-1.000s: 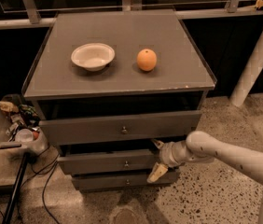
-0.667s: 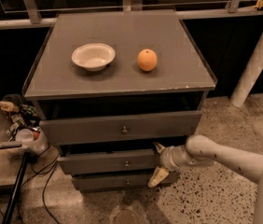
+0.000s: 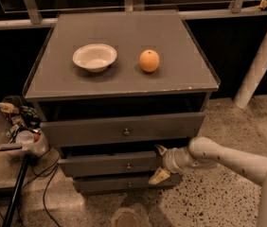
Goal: Open middle drawer
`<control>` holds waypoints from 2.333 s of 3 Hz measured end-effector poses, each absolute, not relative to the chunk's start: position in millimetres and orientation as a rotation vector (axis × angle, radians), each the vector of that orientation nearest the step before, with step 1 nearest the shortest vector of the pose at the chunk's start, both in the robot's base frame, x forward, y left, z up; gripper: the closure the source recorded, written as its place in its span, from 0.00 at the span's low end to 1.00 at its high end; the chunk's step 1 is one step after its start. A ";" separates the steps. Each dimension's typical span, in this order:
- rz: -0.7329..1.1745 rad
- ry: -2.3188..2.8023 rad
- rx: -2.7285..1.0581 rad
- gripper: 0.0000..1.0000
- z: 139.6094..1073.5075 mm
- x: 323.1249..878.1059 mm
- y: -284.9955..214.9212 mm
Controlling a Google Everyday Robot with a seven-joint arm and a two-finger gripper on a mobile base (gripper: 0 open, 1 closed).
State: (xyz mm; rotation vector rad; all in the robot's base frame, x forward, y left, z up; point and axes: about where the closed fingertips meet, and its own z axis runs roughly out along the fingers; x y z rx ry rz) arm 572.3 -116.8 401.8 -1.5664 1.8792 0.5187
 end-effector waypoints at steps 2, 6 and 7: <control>0.519 1.879 -1.566 0.65 408.1 574.5 -116.8; 0.538 1.881 -1.524 1.00 409.9 543.3 -126.2; 0.538 1.881 -1.524 1.00 409.9 543.3 -126.2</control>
Offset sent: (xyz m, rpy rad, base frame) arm 0.0145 -0.0221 -0.0078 -0.0103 0.0407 -0.0532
